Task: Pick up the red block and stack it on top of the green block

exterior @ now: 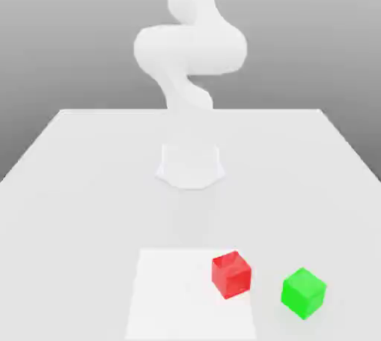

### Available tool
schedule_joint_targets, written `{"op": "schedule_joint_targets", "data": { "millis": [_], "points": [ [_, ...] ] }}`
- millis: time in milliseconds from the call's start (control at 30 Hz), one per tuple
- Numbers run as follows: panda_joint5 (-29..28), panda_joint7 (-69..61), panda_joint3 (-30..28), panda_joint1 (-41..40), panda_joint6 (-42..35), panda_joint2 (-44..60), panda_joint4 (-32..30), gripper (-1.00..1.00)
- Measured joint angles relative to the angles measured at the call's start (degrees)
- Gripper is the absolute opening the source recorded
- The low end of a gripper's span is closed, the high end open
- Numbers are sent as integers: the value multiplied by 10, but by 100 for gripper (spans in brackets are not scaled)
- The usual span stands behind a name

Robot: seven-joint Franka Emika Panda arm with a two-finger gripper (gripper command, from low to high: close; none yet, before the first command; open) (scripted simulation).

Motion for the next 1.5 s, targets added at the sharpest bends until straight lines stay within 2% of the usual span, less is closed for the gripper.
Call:
{"op": "schedule_joint_targets", "data": {
  "millis": [633,867,900,1133,1333,1500],
  "points": [
    [2,-138,14,73,224,400,-204,0],
    [-10,-140,9,80,339,545,-203,0],
    [-11,-140,8,81,350,559,-201,-100],
    [-13,-138,9,80,349,558,-202,-100],
    [-5,-144,14,78,255,449,-216,-100],
    [-9,-95,56,161,168,447,-131,-100]
  ]
}}
